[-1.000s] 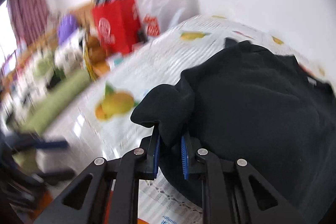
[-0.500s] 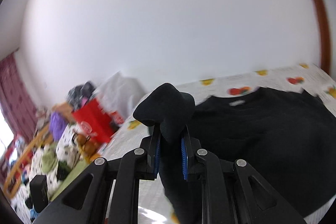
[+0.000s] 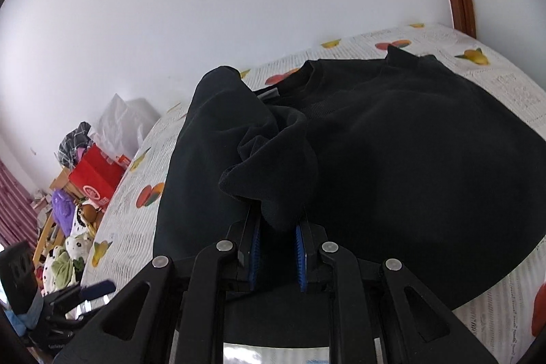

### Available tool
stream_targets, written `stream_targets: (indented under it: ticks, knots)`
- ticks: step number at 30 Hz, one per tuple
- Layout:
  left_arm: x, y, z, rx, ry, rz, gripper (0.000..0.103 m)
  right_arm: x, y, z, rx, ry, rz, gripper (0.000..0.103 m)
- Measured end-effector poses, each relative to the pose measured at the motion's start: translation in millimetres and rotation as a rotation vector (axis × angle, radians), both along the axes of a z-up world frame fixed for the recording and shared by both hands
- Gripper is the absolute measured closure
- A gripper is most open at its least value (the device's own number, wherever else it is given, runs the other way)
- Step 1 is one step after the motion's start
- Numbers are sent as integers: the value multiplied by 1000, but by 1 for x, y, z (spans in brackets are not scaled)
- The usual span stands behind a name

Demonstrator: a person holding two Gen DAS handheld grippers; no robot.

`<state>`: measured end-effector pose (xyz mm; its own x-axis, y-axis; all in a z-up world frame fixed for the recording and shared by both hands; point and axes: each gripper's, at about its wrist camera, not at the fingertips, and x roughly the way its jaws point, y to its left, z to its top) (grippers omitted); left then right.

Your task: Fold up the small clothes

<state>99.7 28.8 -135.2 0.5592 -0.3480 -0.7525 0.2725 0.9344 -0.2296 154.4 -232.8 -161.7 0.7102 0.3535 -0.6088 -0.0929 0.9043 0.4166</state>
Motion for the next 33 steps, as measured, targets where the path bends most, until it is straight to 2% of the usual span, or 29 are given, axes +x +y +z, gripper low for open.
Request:
stream_targets:
  ticks: [5,9,13,17,18,19,20,23,26,29,30,31,33]
  knots:
    - [20,-25,6,8,-20,-11,42,-7,-14,9,12,-22,58,76]
    - [36,-44,1,24,-4,-32,42,-9,-24,20,24,-47,97,48]
    - [41,-53,-4,14,6,-44,41,2,-26,21,27,-49,96,39]
    - [34,-52,0,-38,-1,-97,41,25,-24,12,10,-11,39,41]
    - [31,-52,0,-41,-5,-112,39,32,-21,9,-12,3,43,53]
    - [26,-52,-2,-43,-9,-123,39,38,-17,6,-51,16,53,70]
    - [20,-53,-3,-45,-12,-132,39,43,-12,2,-119,16,58,73]
    - [14,-63,-13,-26,8,-149,39,47,-10,-9,-143,24,59,77]
    - [14,-77,-23,32,22,-144,39,46,-8,-12,-168,23,56,77]
    - [13,-91,-22,80,-26,-141,41,46,-3,-13,-220,25,76,77]
    - [15,-93,-22,75,-21,-140,43,46,-2,-13,-233,21,83,77]
    - [16,-94,-22,77,-17,-132,55,46,-1,-13,-242,19,89,78]
    - [19,-90,-21,80,-24,-108,67,48,2,-15,-258,15,101,78]
